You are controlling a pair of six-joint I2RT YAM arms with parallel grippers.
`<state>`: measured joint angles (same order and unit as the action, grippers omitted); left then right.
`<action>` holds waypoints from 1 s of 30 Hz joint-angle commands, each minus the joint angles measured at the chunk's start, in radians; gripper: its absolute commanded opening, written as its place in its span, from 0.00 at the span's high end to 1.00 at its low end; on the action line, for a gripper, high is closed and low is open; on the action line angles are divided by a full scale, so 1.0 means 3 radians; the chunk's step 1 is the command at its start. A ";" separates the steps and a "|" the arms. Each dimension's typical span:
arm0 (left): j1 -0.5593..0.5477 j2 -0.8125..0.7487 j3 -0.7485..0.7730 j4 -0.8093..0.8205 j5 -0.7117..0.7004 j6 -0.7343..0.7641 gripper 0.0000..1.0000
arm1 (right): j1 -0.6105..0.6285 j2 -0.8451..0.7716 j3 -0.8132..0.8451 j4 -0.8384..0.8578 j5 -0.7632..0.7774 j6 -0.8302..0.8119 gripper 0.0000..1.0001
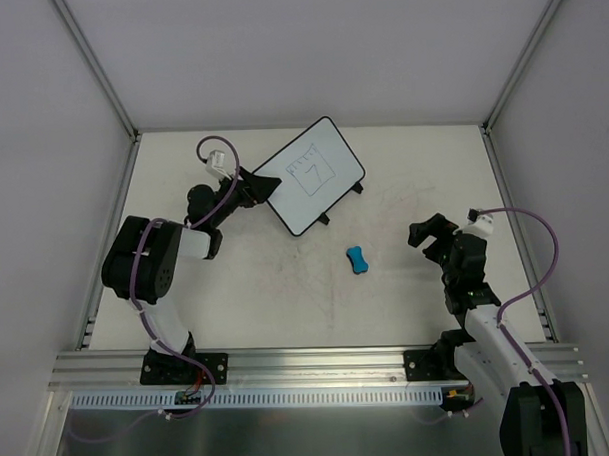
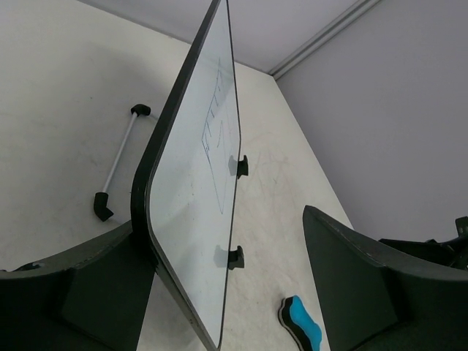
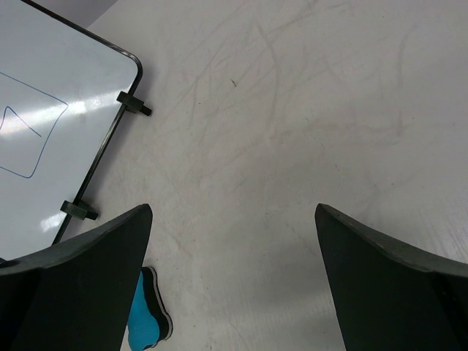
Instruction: Erase the whiteboard
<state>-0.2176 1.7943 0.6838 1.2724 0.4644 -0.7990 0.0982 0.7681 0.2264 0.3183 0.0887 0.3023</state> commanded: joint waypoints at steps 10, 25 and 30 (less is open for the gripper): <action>-0.0072 0.0221 0.0114 0.0601 -0.0127 0.0025 0.40 | 0.0020 0.0037 0.0191 0.0166 -0.0055 -0.0016 0.01; -0.0077 0.0436 0.0144 0.0800 -0.0081 -0.0047 0.76 | 0.0020 0.0134 0.0232 0.0135 -0.0101 -0.0016 0.01; -0.0077 0.0441 0.0155 0.0816 -0.0081 -0.0047 0.78 | 0.0046 0.0277 0.0400 -0.0064 -0.0117 -0.0118 0.02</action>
<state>-0.2306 1.9171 0.7010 1.2789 0.4397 -0.8230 0.0990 0.8352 0.2665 0.3038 0.0620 0.2977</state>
